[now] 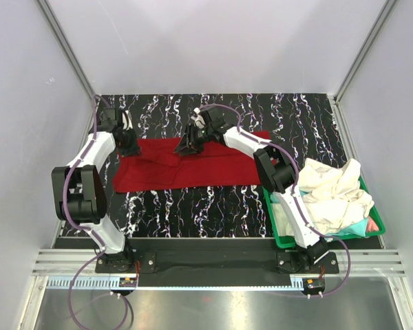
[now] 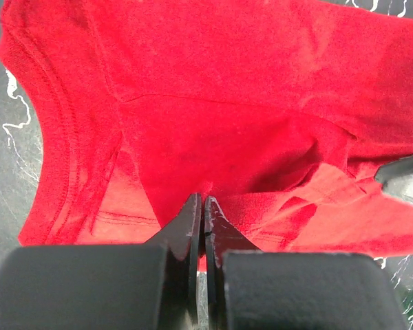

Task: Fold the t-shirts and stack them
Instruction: Fold the tshirt

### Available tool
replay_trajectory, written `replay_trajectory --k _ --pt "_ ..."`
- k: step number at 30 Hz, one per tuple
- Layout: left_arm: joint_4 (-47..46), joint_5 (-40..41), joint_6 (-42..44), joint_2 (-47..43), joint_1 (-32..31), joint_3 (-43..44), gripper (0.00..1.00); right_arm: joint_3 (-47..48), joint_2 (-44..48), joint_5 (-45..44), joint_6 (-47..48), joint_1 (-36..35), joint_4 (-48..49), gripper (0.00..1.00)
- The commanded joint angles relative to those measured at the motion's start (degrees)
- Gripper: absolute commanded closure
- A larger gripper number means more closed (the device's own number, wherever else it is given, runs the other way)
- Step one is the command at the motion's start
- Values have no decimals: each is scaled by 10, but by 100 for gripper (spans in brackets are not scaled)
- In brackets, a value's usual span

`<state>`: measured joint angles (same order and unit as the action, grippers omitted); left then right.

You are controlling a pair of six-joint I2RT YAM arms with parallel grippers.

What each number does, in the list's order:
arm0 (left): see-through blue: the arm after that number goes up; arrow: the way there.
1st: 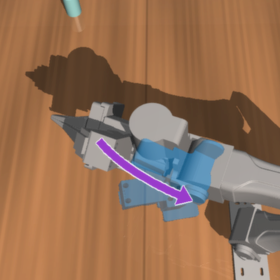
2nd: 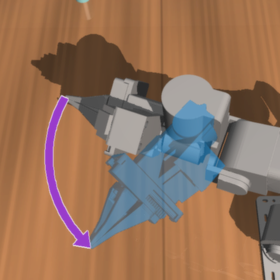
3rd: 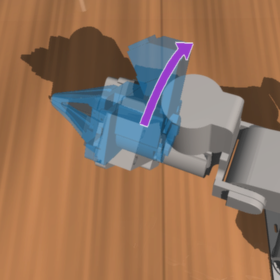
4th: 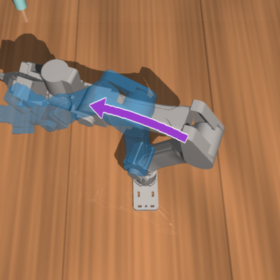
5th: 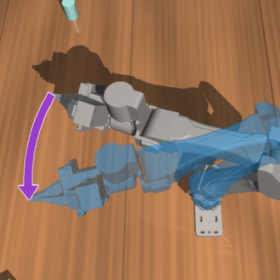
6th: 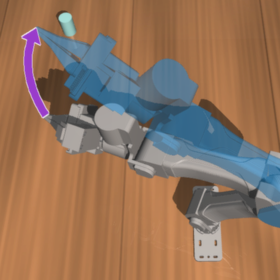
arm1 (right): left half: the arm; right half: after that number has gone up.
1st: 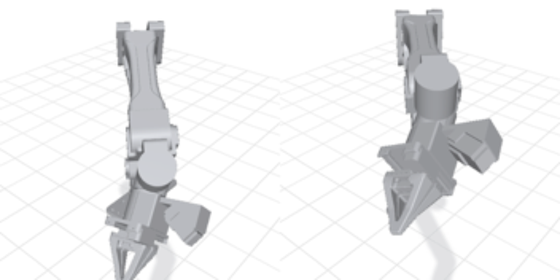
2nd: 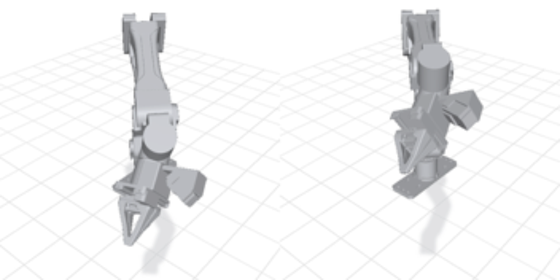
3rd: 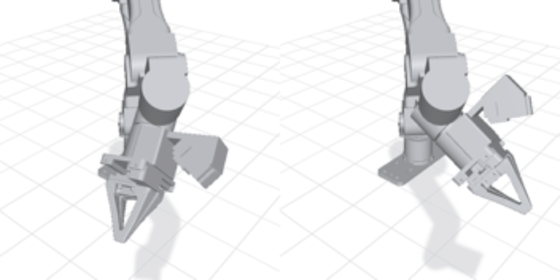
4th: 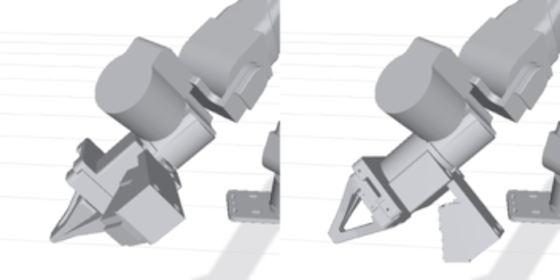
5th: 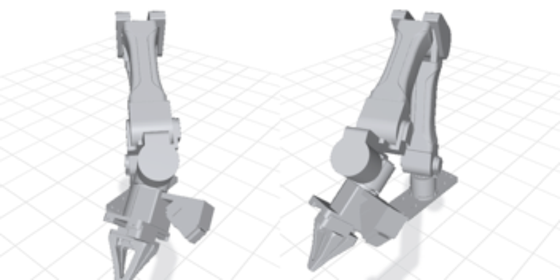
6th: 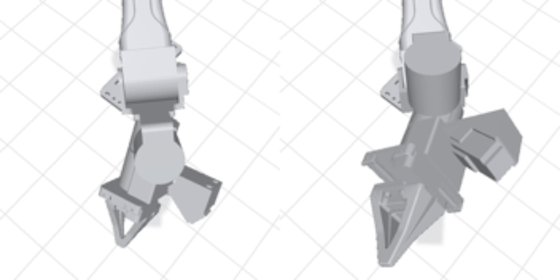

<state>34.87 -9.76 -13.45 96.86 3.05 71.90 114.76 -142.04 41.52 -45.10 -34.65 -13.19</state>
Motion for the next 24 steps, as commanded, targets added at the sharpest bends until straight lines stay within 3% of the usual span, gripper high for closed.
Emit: replay_trajectory --k 1,3,5,11,22,24 --pt "-16 6 -8 -15 3 -7 100 -2 50 16 21 2 7 48" --pt "-19 4 -10 -13 3 -8 100 -18 55 15 29 0 15 40" --pt "-23 0 -10 -12 3 -11 100 -23 56 17 34 -1 14 40" --pt "-25 -7 -9 -4 3 -6 100 -23 48 12 38 -15 10 46" --pt "-26 -14 -8 -4 6 -6 100 1 21 -8 36 -36 -14 65" --pt "-24 -13 -7 -7 6 -7 100 20 16 -10 43 -37 -24 85"
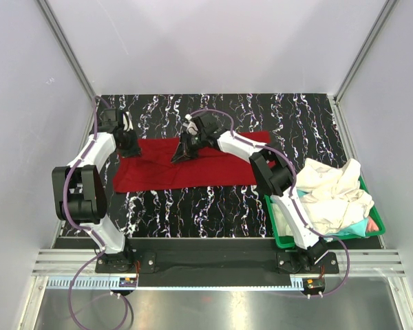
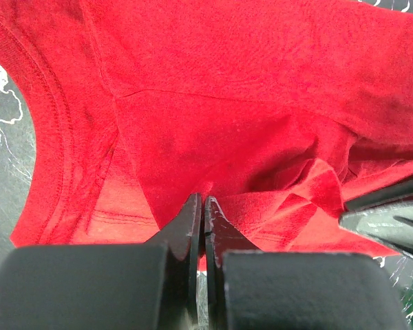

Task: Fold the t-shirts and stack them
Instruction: Fold the tshirt

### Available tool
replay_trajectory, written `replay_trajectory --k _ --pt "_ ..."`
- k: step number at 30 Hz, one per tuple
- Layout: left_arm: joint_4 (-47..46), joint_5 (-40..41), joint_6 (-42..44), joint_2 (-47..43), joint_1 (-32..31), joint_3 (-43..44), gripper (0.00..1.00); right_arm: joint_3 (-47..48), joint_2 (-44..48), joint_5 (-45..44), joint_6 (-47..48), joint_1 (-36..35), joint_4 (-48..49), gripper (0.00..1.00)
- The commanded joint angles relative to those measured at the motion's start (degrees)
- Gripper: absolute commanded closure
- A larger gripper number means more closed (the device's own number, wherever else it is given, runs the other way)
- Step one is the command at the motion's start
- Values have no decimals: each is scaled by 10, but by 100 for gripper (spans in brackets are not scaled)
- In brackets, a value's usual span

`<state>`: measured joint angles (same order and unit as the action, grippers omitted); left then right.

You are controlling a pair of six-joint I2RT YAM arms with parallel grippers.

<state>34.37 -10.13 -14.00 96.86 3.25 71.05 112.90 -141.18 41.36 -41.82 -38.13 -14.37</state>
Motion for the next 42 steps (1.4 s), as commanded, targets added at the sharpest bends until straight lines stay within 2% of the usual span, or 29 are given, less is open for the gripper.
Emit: replay_trajectory --k 1,3,10,16,23,29,42 --pt "-19 -9 -1 -8 4 0 100 44 6 -9 13 -2 -20 91" --pt "-18 -9 1 -14 5 -4 100 55 9 -27 29 -2 -34 100" --pt "-22 10 -13 -33 9 -32 100 59 43 -81 60 -1 -65 100" --pt "-25 26 -24 -37 13 -43 100 128 14 -82 63 8 -85 100" --pt "-26 42 -23 -69 20 -64 100 94 49 -73 49 8 -62 100" --pt "-20 13 -16 -17 22 -11 99 148 8 -66 53 14 -72 100" --pt "-25 -9 -2 94 22 98 92 182 -51 -63 21 52 -43 100"
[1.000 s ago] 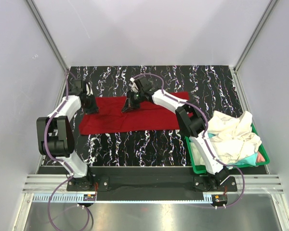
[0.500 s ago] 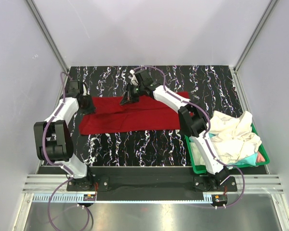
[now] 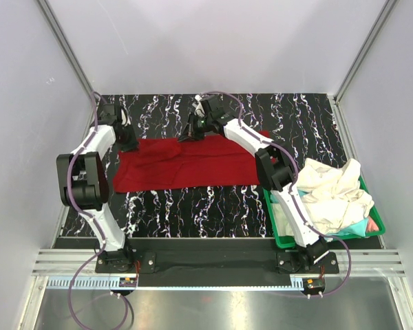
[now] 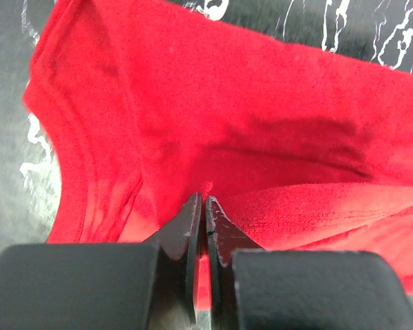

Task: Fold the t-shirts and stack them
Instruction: Fold the tshirt

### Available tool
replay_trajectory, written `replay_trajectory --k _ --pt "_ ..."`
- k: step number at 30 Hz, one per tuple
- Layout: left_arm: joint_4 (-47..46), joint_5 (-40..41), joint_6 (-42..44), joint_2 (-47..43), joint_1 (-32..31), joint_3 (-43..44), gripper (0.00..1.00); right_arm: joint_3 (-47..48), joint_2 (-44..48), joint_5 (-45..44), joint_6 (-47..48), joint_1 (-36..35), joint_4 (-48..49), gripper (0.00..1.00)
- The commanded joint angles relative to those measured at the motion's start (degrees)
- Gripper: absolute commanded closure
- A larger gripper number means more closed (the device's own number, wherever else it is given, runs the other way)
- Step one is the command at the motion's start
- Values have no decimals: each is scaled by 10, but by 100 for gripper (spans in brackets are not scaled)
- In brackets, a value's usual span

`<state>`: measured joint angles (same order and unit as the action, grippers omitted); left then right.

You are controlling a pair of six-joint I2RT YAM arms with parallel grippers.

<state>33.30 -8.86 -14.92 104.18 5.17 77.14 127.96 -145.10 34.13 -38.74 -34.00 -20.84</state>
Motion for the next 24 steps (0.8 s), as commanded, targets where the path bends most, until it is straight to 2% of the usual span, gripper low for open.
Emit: replay_trajectory --k 1,14,19,20,24 --pt "-14 -23 6 35 3 42 92 35 -15 10 -12 12 22 100" --pt "-17 -41 9 108 2 121 88 62 -50 15 -25 28 25 100" --pt "-11 -37 16 131 -2 146 75 67 -61 22 -34 28 20 100" --pt "-3 -31 16 131 -2 150 63 65 -60 17 -35 28 17 100" --pt "15 16 16 116 -2 150 57 31 -42 5 -42 28 12 100"
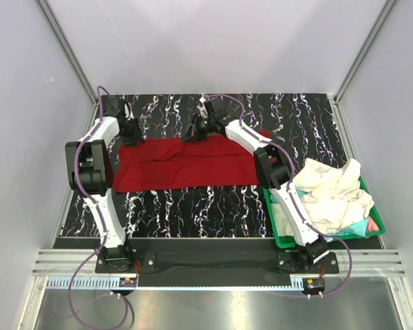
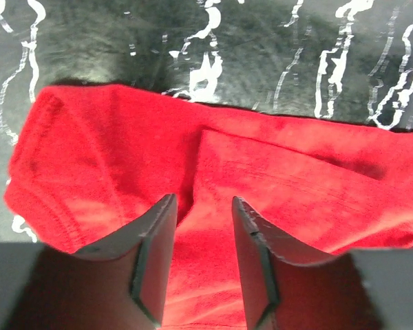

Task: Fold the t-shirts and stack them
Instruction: Fold the tshirt

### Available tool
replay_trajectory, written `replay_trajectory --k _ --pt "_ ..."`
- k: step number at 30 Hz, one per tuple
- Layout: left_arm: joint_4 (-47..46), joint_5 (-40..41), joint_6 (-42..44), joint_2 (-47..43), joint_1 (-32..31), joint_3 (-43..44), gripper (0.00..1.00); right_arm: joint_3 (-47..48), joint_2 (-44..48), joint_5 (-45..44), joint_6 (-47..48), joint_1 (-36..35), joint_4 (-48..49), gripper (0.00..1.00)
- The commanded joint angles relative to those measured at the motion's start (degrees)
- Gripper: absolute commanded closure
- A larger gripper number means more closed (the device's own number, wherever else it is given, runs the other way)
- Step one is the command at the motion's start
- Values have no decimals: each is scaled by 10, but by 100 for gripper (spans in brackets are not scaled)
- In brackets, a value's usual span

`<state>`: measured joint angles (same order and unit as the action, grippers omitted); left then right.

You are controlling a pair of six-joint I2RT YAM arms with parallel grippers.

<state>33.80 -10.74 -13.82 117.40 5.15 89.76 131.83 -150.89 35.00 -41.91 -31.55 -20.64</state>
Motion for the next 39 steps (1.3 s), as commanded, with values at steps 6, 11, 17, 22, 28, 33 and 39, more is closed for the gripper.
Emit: replay_trajectory --k 6,11,17,22,28,33,39 --pt "16 58 -8 -85 -1 -17 50 -19 18 -13 -11 6 15 100" --pt "21 38 -1 -110 -1 -49 51 17 -4 -21 -7 13 -10 96" --pt "6 6 -14 -129 0 -98 54 9 37 -31 59 13 -63 68" --pt "-17 -3 -37 -145 0 -128 60 -28 77 -19 76 -2 -80 59" --pt "-34 -2 -51 -162 1 -150 51 -82 103 -4 69 -33 -31 52" --pt "-26 16 -40 -151 2 -138 48 -101 98 4 73 -37 -20 51" --pt "-27 34 -26 -149 3 -144 48 -104 89 10 72 -42 -14 52"
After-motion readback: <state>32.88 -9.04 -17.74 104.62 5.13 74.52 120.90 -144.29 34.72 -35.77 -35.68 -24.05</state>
